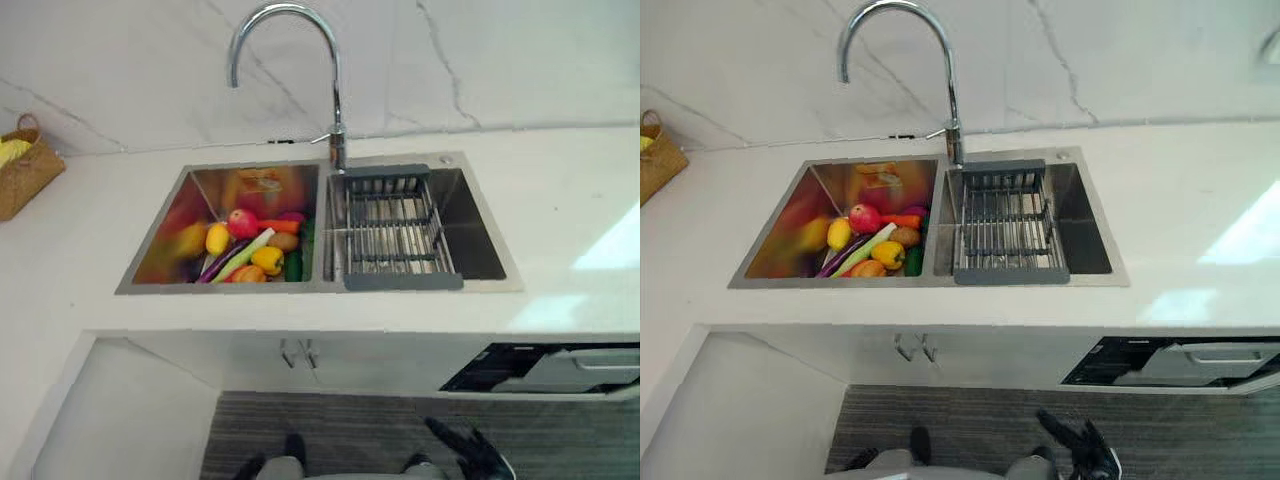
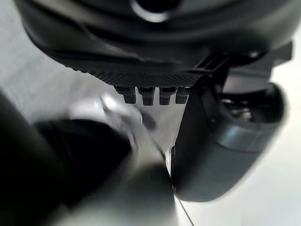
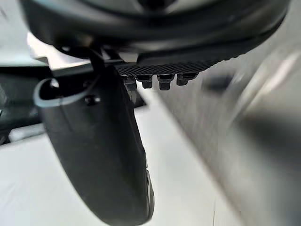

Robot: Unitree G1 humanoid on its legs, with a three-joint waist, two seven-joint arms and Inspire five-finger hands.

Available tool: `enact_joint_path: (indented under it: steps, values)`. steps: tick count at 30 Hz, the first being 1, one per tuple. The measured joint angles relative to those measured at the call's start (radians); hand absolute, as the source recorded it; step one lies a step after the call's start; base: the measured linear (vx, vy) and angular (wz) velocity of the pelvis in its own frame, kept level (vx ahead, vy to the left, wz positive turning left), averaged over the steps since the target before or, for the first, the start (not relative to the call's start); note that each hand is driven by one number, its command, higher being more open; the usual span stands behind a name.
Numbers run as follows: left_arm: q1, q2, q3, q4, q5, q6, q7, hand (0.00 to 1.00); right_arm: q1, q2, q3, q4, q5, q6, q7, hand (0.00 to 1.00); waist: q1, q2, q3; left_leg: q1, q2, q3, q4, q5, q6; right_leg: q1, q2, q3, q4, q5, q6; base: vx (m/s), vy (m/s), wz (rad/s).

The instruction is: Walk over to the sink, pick up the cup, carry it to the dishwasher, place the cup inside the dishwasher, then close the dishwasher door

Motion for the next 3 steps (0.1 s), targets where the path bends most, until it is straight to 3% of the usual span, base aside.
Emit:
enact_joint_path:
  steps: [3]
  values:
    - [-0.022,0.058,-0.042,0.001,-0.03,0.025,-0.002,1.0,0.004,0.032,0.0,0.029,-0.03,0.027,-0.02,1.0,-0.017,-0.042,0.014,0.018,-0.013,-0.029,-0.011,0.003,0.004,-0.007,0.002,0.14,0.043,0.029,-0.014,0.12,0.033,0.22]
